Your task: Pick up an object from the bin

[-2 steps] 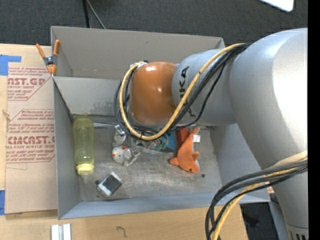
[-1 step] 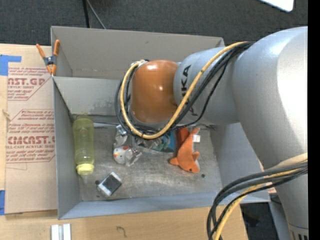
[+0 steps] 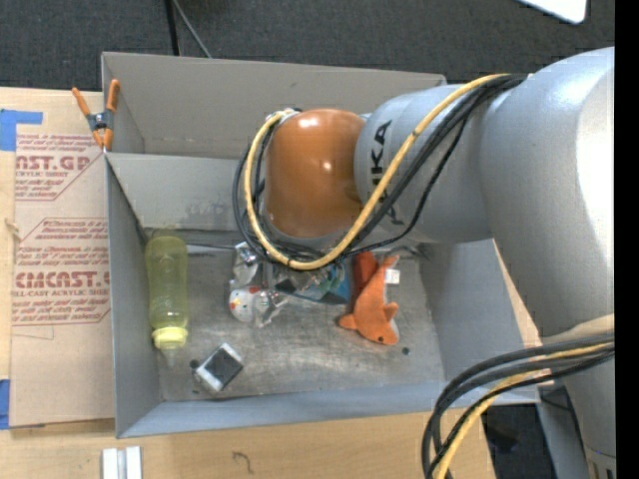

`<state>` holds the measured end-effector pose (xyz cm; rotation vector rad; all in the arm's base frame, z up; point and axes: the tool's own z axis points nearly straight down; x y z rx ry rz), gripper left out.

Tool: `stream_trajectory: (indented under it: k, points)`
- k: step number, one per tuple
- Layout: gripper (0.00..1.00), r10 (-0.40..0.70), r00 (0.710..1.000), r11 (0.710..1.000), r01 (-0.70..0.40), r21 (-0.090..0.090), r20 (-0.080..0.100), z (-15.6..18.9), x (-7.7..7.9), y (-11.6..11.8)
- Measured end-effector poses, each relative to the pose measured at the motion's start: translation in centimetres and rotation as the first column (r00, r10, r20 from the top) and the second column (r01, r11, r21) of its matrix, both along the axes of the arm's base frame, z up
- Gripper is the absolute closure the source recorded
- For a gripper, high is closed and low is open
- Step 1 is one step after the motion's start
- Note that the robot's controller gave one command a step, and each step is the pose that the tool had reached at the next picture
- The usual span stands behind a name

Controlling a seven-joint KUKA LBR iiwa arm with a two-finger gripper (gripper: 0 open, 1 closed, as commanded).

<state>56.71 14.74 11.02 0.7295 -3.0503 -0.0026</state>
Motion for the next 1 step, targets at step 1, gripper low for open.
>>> stream_trajectory:
  k: [1]
  points:
    - [1.00, 0.000, 1.000, 1.000, 0.000, 0.000, 0.006, 1.85, 0.16, 0.01]
